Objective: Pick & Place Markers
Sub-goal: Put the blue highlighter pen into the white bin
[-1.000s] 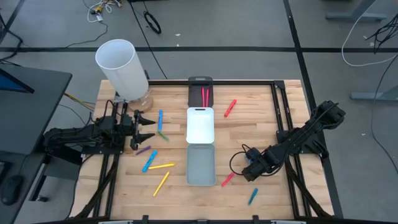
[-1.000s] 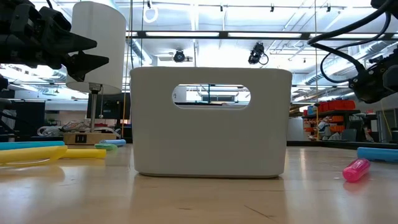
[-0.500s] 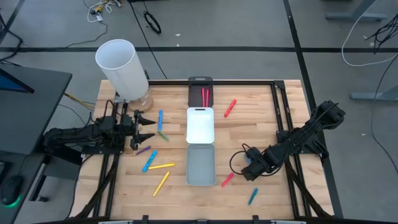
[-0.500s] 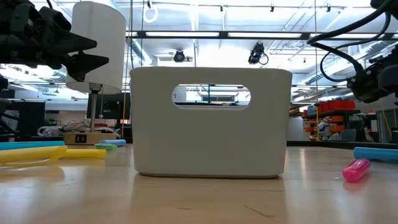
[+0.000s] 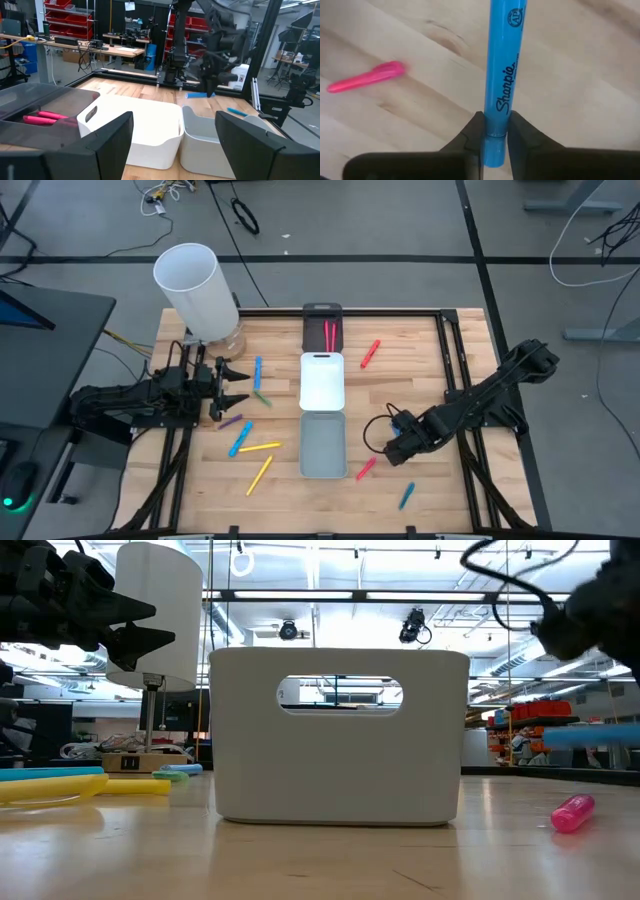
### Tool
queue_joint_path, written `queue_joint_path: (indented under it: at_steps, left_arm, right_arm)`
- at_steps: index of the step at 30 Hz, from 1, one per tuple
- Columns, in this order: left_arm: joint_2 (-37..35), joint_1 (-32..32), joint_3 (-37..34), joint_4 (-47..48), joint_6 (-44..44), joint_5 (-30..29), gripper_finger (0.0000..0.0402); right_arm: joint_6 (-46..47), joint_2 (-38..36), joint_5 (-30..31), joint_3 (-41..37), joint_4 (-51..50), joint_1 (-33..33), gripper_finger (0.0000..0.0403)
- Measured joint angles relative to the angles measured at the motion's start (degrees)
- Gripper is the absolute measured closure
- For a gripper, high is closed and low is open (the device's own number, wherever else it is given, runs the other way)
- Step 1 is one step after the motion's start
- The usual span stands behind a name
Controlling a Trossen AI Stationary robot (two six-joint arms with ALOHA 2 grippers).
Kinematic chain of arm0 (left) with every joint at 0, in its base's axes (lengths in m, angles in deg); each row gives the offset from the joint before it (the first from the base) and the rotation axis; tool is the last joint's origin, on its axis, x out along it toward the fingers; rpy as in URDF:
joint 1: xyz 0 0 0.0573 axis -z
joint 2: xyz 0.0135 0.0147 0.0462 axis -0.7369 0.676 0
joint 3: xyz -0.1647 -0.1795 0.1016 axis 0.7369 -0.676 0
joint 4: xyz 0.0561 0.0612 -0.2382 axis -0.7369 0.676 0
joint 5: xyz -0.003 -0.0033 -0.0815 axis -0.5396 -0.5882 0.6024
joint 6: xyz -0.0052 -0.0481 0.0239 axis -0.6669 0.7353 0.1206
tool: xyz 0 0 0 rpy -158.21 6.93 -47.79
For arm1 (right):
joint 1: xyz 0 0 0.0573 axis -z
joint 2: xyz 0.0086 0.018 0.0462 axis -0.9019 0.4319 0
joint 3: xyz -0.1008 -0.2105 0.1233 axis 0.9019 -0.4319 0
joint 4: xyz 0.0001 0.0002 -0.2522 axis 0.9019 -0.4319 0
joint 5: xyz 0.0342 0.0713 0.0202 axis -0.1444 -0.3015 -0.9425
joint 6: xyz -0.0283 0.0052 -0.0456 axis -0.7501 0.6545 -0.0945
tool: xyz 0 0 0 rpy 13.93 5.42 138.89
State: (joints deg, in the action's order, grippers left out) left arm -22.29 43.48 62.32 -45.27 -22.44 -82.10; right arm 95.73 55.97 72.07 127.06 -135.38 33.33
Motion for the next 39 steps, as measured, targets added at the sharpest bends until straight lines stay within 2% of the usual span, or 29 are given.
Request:
queue_joint_path:
  at_steps: [21, 28, 39]
  left_arm:
    - [0.0, 0.0, 0.0, 0.0, 0.0, 0.0, 0.0113]
    - [0.0, 0.0, 0.0, 0.0, 0.0, 0.0, 0.0113]
    - [0.0, 0.0, 0.0, 0.0, 0.0, 0.0, 0.0113]
  right_arm:
    - [-2.2, -2.5, 0.6, 23.6, -31.4, 8.1, 0.0355]
    - [-3.1, -2.5, 2.0, 28.6, -33.1, 12.1, 0.0355]
    - [-3.1, -0.7, 2.1, 28.7, -32.1, 19.9, 0.0355]
